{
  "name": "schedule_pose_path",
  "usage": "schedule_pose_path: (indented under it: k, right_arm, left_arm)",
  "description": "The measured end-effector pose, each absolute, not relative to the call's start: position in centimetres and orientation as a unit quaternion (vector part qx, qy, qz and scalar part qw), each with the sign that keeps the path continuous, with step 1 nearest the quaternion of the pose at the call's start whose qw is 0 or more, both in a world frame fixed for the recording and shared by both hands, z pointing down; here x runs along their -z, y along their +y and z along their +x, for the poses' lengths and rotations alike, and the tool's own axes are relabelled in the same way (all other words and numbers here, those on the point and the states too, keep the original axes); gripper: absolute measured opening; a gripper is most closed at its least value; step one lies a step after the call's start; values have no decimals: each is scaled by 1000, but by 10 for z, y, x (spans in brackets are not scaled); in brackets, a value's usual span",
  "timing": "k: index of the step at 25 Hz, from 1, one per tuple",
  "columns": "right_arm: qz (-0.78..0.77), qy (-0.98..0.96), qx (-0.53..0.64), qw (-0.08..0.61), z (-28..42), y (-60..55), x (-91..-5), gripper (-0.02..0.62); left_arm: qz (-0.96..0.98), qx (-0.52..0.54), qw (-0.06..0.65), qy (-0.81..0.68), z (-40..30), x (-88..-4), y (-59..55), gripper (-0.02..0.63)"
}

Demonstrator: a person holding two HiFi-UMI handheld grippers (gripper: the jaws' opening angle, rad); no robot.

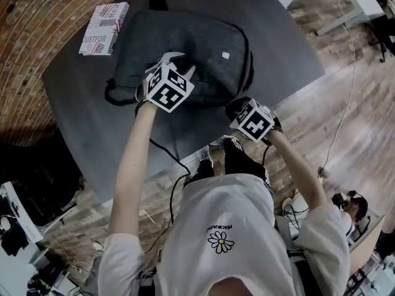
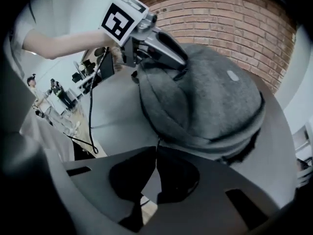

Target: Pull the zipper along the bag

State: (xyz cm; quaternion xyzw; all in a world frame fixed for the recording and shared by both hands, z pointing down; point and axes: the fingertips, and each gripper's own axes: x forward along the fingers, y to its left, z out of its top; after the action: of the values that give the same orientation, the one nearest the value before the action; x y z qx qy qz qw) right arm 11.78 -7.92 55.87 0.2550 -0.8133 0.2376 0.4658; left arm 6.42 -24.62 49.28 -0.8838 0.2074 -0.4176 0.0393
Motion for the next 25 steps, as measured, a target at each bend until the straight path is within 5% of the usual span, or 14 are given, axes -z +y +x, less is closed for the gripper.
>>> schedule_pose_path:
  k: [10, 15, 25]
  right_arm:
    - [317, -811, -259, 418, 45, -94, -564, 9]
    - [315, -811, -256, 422, 49, -92, -567, 9]
    - [335, -799, -272, 419, 41, -95, -562, 9]
  left_arm:
    - [-893, 405, 40, 194, 63, -487, -244, 133]
    - [-870, 419, 92, 243, 11, -462, -248, 66]
    - [-878, 346, 64, 326, -23, -464, -266, 2]
